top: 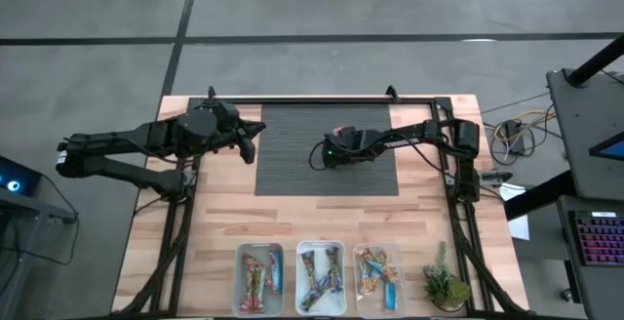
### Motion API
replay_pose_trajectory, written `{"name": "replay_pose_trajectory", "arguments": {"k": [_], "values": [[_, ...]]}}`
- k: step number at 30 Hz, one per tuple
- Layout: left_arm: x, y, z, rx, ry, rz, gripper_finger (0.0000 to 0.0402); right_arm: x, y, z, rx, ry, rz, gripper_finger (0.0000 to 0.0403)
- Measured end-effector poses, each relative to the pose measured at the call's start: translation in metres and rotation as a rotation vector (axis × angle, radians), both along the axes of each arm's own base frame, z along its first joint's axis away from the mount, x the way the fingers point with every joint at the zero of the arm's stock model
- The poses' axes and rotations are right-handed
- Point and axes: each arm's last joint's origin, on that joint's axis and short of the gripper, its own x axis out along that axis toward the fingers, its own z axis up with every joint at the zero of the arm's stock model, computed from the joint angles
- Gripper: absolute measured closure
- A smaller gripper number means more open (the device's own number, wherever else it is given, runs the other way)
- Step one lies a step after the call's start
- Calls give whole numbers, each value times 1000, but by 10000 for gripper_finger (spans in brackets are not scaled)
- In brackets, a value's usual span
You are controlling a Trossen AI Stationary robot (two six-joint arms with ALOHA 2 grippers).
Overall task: Pick and place Granola Bars by type
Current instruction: Put the red granola bar into the gray bin
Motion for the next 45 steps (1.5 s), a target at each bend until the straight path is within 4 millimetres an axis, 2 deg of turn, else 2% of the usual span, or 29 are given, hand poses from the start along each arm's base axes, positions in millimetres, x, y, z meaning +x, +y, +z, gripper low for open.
{"name": "replay_pose_trajectory", "arguments": {"k": [10, 22, 36, 45], "values": [[0, 0, 0, 0, 0, 0, 402, 0, 0, 0, 3, -2, 6, 333], [0, 0, 0, 0, 0, 0, 402, -1, 1, 4, 0, 4, 26, 335], [0, 0, 0, 0, 0, -1, 402, -14, -6, 52, -81, -86, 19, 335], [0, 0, 0, 12, 7, -5, 402, -18, 14, 87, -69, -182, 149, 335]]}}
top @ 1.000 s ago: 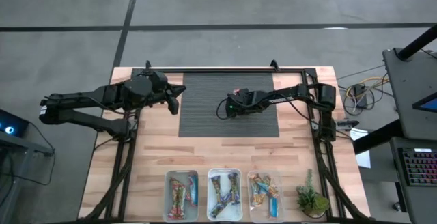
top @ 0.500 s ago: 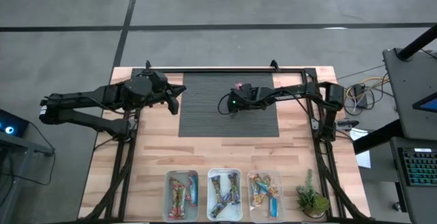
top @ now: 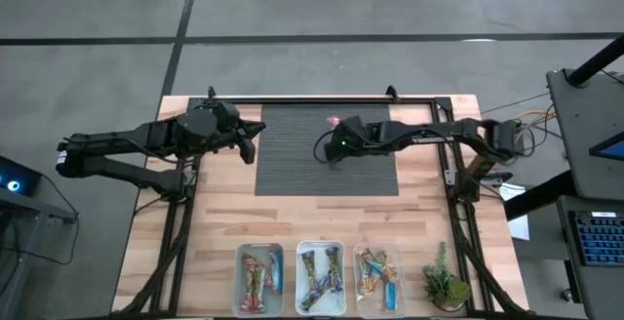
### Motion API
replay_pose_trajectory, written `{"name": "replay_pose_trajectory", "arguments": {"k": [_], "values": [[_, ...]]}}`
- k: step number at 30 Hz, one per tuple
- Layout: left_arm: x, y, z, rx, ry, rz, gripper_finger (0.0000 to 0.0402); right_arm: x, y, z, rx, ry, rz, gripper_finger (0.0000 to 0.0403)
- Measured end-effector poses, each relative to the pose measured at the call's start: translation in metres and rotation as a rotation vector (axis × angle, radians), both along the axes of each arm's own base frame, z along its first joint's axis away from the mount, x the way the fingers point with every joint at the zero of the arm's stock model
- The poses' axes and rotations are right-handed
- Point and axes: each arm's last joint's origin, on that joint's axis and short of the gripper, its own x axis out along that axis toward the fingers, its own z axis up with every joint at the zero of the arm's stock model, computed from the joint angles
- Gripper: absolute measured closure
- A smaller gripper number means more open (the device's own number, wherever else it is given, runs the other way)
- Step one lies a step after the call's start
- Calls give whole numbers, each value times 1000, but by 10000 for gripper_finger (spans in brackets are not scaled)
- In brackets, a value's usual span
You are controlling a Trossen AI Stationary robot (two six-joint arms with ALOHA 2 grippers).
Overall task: Pick and place Granola Bars by type
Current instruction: Put the red granola bar into the gray bin
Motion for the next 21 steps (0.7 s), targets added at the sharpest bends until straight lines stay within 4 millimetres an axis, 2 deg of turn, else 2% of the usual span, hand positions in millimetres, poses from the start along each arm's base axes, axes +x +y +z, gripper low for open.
{"name": "replay_pose_trajectory", "arguments": {"k": [11, 21], "values": [[0, 0, 0, 0, 0, 0, 402, -7, 65, 41, 54, -174, 139, 335], [0, 0, 0, 1, -1, 0, 402, -8, 126, 47, 155, -267, 190, 335]]}}
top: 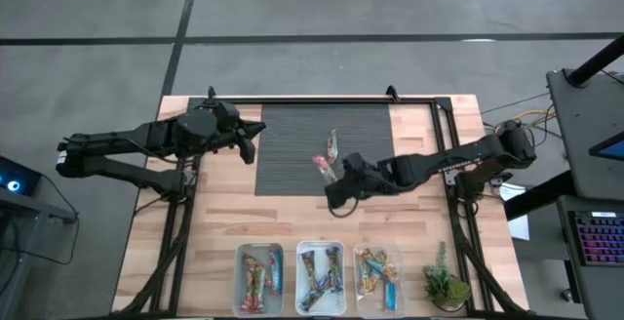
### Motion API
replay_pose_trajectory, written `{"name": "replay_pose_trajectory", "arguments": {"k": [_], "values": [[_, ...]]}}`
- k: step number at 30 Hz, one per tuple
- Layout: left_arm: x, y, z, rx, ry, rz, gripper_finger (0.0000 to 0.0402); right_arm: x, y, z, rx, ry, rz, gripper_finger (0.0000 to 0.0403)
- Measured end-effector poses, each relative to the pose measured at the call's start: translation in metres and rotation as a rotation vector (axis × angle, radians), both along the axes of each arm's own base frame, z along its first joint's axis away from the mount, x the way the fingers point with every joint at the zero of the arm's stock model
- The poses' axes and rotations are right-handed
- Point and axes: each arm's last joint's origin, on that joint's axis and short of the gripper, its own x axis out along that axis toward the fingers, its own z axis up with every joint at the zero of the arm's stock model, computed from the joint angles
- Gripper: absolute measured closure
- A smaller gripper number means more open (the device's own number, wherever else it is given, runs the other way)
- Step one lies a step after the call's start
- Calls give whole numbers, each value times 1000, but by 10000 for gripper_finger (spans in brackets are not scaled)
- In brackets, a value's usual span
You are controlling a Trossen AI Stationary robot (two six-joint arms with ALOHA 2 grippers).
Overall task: Pick and place Granola Bars by type
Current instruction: Put the red granola bar into the gray bin
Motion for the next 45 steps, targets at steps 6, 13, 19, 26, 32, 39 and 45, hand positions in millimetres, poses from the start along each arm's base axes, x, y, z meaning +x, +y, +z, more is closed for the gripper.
{"name": "replay_pose_trajectory", "arguments": {"k": [6, 13, 19, 26, 32, 39, 45], "values": [[0, 0, 0, -2, -1, -5, 402, 1, 26, 5, 48, -102, -12, 335], [0, -1, 0, -5, 1, -27, 402, 16, 58, 15, 158, -349, 32, 335], [0, -1, 0, 7, 9, -35, 402, 31, 93, 15, 259, -562, 91, 335], [0, -1, 0, -4, 4, -37, 402, 41, 130, -2, 346, -624, 138, 335], [0, -1, 0, -4, 4, -37, 402, 56, 160, -5, 341, -634, 173, 335], [0, -1, -1, -12, 7, -34, 402, 93, 191, 7, 330, -704, 237, 335], [-2, -1, -1, -14, 20, -33, 402, 120, 210, 11, 370, -671, 247, 335]]}}
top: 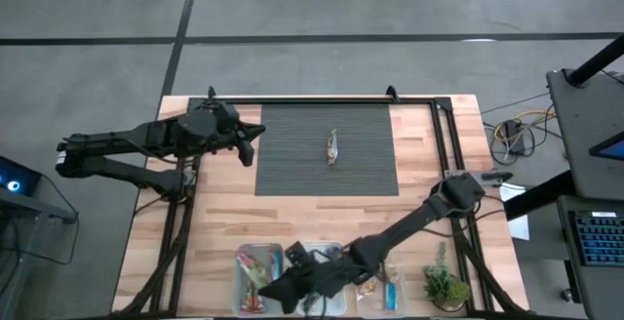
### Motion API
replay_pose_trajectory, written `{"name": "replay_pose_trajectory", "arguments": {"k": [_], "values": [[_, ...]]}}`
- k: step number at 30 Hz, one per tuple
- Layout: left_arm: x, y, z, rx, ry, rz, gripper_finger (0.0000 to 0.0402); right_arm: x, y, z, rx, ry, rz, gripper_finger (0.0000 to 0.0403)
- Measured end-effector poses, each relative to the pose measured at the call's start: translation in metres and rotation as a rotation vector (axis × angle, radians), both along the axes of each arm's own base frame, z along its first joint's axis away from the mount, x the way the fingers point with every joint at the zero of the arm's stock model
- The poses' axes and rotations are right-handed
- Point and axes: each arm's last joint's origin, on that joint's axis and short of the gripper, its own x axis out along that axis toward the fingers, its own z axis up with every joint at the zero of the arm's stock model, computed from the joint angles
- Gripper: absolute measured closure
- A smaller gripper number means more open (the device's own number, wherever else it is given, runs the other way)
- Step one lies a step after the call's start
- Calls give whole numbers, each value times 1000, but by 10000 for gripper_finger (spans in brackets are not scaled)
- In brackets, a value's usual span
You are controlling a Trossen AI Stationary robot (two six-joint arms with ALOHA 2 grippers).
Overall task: Pick and place Granola Bars by type
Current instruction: Put the red granola bar into the gray bin
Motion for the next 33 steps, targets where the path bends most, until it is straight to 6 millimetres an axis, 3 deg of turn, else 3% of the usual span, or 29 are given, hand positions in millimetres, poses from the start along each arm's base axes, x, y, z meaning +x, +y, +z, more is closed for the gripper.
{"name": "replay_pose_trajectory", "arguments": {"k": [8, 18, 33], "values": [[-8, -1, 3, 4, -12, 0, 402, 22, 10, -4, 39, 130, -84, 335], [-19, -1, 9, 46, -29, -15, 402, 48, 18, -17, 172, 115, -150, 335], [-22, -2, 10, 67, -26, -22, 402, 44, 19, -31, 257, 212, -303, 335]]}}
